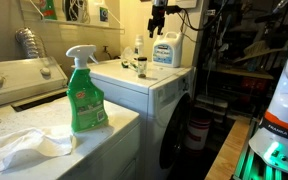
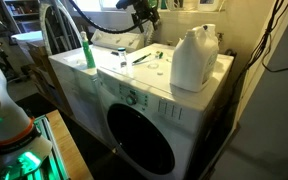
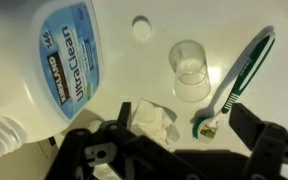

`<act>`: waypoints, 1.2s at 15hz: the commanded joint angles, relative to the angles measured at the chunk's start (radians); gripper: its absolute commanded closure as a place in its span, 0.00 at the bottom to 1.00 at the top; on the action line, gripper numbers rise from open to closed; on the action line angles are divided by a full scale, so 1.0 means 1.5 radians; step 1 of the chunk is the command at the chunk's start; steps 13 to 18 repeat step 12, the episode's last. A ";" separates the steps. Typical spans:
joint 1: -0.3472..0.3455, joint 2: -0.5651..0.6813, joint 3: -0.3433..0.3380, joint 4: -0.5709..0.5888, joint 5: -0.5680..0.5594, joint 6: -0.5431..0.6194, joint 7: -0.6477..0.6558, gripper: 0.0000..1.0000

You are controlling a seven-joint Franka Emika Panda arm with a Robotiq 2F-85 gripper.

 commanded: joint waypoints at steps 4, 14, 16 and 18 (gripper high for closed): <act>-0.005 -0.063 -0.007 0.069 0.053 -0.310 -0.011 0.00; -0.008 -0.069 -0.012 0.084 0.068 -0.338 -0.004 0.00; -0.008 -0.069 -0.012 0.084 0.068 -0.338 -0.004 0.00; -0.008 -0.069 -0.012 0.084 0.068 -0.338 -0.004 0.00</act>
